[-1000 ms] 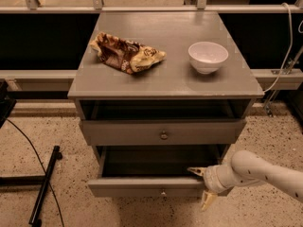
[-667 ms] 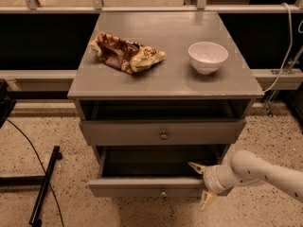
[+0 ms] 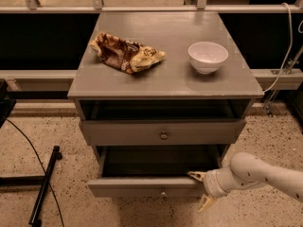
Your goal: Open middle drawer
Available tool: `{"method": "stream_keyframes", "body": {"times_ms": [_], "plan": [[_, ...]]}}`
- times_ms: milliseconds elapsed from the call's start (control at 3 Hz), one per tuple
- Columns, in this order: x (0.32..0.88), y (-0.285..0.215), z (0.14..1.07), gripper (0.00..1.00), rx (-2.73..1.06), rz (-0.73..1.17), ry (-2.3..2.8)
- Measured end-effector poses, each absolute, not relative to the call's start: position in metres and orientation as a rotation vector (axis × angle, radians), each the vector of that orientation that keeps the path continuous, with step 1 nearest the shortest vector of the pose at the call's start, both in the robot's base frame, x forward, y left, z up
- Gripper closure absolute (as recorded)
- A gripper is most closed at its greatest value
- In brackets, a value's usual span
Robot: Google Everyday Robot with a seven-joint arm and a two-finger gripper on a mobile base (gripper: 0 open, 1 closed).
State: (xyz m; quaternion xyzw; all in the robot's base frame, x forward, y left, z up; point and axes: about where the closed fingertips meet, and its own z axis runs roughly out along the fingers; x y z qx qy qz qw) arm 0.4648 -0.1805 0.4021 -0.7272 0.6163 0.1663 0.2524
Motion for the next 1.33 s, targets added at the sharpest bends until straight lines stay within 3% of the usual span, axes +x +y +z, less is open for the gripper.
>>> {"method": "stream_keyframes", "body": {"times_ms": [667, 1333], "plan": [[0.425, -0.1773, 0.4003, 0.63, -2.011, 0.58, 1.751], [0.425, -0.1773, 0.4034, 0.2, -2.011, 0.58, 1.751]]}}
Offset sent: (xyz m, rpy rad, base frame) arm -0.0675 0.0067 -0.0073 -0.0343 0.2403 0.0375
